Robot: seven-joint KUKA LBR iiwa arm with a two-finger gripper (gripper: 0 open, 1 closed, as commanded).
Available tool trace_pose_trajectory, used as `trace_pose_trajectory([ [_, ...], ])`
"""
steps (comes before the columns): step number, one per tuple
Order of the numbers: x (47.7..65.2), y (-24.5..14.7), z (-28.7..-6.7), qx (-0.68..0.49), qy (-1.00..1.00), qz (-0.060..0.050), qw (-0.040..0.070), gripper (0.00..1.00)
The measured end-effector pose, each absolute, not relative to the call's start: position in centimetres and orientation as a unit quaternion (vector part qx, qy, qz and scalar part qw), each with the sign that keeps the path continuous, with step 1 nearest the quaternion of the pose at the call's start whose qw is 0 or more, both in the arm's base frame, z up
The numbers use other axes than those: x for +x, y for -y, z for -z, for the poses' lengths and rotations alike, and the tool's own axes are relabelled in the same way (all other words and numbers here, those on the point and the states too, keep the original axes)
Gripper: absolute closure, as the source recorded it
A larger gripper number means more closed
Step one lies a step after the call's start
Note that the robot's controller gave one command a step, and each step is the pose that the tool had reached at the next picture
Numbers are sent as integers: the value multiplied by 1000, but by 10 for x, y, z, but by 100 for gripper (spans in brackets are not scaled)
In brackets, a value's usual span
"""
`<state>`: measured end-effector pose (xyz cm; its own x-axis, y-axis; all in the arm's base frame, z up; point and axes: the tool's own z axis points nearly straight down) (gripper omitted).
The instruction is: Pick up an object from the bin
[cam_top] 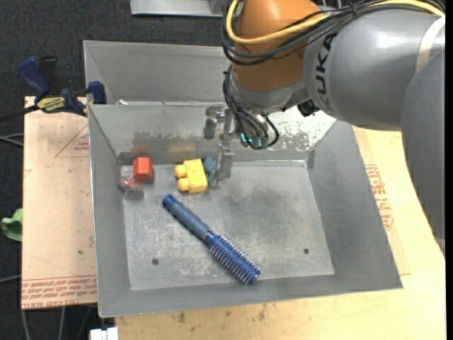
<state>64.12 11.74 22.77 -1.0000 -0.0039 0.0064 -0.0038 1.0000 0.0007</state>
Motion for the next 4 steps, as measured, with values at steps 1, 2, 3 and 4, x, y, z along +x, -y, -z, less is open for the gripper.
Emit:
trace_pose_trajectory([
  [1, 653, -110, -71, -205, 979, 0, 2, 0],
  [2, 641, -142, -101, -282, 959, 2, -2, 0],
  [3, 635, -136, -114, -336, 942, 1, -1, 0],
  [4, 641, -125, -71, -446, 895, 2, -2, 0],
])
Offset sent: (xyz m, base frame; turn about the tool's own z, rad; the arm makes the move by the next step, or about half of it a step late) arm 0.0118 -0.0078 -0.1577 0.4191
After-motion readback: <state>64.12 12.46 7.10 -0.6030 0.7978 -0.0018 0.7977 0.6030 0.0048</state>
